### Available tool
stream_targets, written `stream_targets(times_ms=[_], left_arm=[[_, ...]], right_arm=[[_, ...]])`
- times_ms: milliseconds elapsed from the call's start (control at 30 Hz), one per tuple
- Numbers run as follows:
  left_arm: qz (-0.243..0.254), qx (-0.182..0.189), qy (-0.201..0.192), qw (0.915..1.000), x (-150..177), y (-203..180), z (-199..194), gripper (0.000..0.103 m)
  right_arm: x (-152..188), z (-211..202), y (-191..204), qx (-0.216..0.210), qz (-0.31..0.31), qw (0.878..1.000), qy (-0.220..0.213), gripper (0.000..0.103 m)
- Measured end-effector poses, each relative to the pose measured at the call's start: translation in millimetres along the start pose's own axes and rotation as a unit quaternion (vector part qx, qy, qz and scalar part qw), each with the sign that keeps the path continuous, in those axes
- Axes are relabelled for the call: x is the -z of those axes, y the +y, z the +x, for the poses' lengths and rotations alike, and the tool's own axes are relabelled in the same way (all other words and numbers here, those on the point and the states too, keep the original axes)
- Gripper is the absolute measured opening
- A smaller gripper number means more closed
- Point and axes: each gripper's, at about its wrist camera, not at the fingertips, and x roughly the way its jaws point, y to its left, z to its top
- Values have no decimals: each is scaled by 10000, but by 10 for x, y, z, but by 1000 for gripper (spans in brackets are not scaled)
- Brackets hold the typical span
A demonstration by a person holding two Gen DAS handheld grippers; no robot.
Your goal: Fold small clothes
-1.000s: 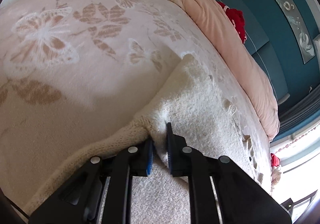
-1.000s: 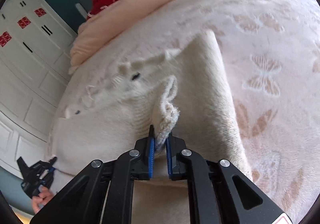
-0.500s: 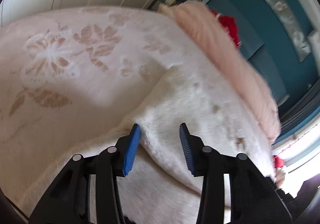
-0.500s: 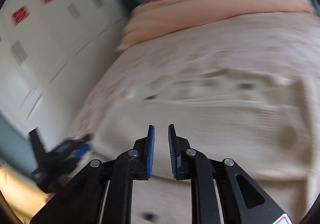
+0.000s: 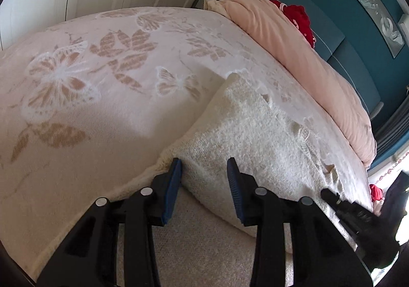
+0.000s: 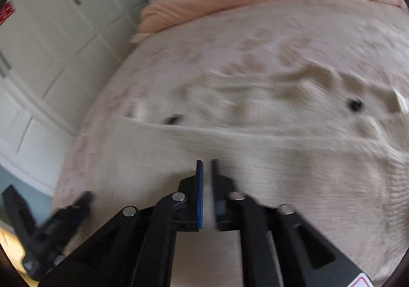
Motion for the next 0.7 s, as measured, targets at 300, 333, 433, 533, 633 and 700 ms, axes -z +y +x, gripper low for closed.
stream_targets(times_ms=[300, 333, 433, 533, 633, 700], left_arm=[[91, -20, -13, 10000, 16, -7, 5, 36], [109, -25, -19, 9999, 18, -11, 6, 36], [122, -41, -25, 9999, 23, -25, 9, 37], [79, -14, -7, 10000, 25, -22, -1, 38], [-188, 151, 86, 9997, 33, 20, -35, 45], [-526, 375, 281, 9975, 77, 67, -38, 51]], right_arm=[[-114, 568, 297, 61, -191, 9994, 270, 2], [-126, 457, 240, 17, -74, 9999, 155, 7], [-113, 19, 20, 183, -20, 9993, -325, 23], [-71, -270, -254, 798, -212, 9949, -572, 50], [-109, -286, -382, 733, -332, 9964, -285, 51], [-149, -204, -278, 584, -619, 9962, -159, 58]])
